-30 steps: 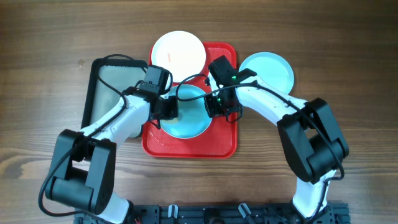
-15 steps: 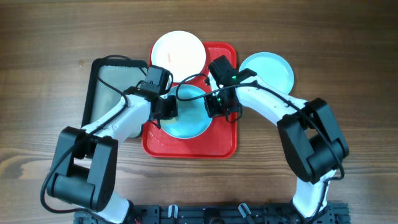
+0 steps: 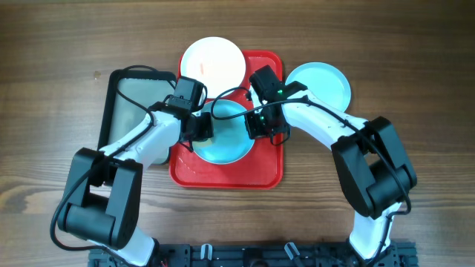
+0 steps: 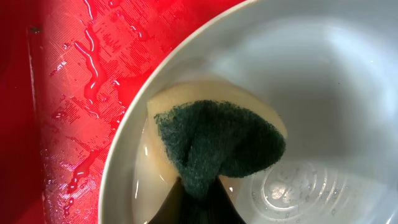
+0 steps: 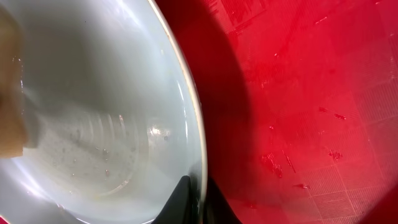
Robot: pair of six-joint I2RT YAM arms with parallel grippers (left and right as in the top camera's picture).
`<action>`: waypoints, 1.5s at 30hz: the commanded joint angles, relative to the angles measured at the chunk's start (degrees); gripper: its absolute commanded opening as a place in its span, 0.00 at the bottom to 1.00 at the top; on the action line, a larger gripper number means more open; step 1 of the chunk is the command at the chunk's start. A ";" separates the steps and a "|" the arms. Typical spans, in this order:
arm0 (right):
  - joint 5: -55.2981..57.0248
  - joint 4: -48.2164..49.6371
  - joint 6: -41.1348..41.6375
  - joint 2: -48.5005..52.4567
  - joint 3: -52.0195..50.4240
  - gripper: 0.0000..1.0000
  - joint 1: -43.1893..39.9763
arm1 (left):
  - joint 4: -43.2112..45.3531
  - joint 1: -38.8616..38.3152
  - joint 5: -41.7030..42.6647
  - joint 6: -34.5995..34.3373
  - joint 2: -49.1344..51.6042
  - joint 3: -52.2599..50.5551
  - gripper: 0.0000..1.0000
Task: Clean dirty plates on tray and stack at the side
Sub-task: 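Scrub the held plate surface with the sponge in the left gripper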
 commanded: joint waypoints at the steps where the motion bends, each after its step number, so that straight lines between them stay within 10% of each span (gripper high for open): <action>1: -0.02 -0.15 -1.25 -0.66 0.17 0.06 0.42 | 0.39 -0.63 0.52 -0.72 3.80 -1.16 0.04; 45: -0.04 -0.31 -1.22 -0.66 0.17 0.04 0.42 | 1.75 -2.71 10.60 -3.61 3.82 -1.27 0.04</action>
